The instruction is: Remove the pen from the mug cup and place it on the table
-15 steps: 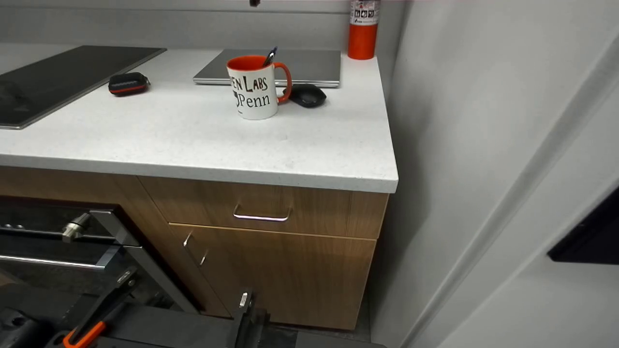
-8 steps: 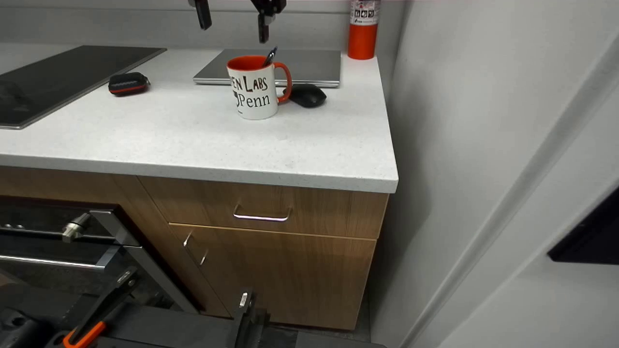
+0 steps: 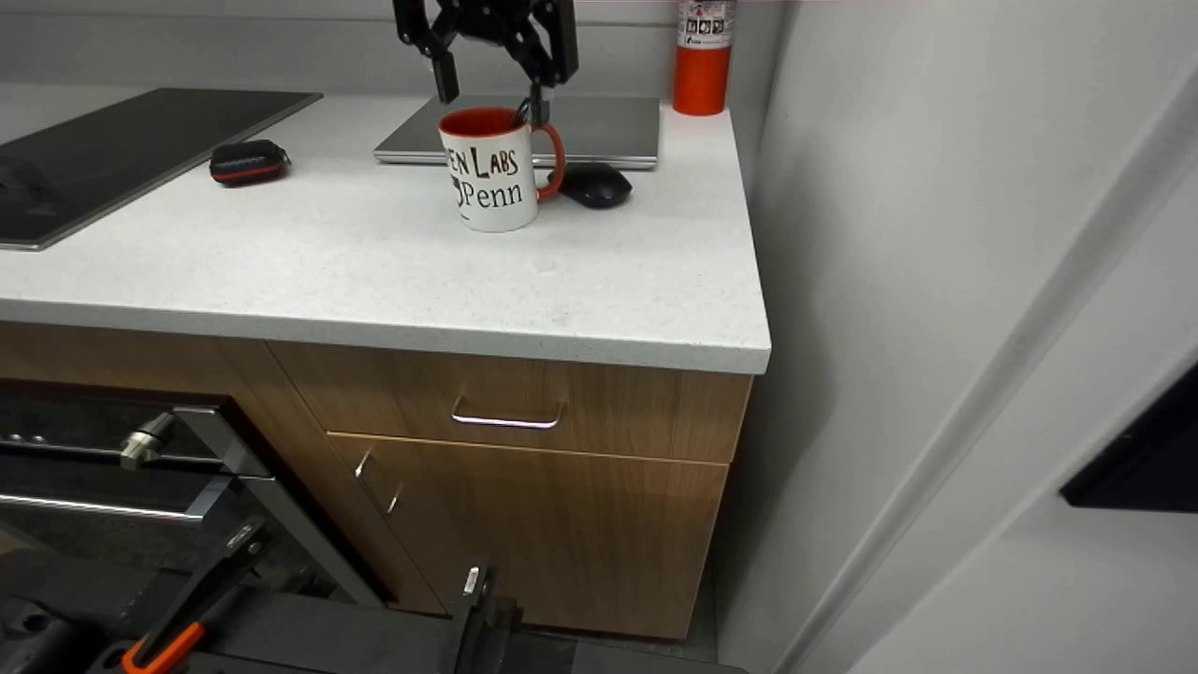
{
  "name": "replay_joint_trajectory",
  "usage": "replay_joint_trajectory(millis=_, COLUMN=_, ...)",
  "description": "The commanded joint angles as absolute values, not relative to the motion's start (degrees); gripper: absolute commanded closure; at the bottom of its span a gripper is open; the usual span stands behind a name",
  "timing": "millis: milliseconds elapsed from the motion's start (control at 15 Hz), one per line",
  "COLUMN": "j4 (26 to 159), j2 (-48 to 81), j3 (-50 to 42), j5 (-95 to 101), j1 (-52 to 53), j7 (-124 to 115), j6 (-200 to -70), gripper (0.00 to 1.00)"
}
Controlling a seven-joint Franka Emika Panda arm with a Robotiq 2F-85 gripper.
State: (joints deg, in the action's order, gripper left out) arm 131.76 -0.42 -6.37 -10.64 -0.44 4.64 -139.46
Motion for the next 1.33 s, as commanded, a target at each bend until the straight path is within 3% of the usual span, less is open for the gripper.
replay_joint_trajectory(millis=0, j4=127.99, j2=3.68, j3=-5.68, j5=-11.74, j1=-2.18, j7=1.39, j6=-140.21, gripper=0.0)
replay_joint_trajectory(millis=1267, j4=128.73, j2=3.2, j3=-5.41, j5=-10.5, j1=-2.85, j7=2.07, j6=-139.76, gripper=0.0)
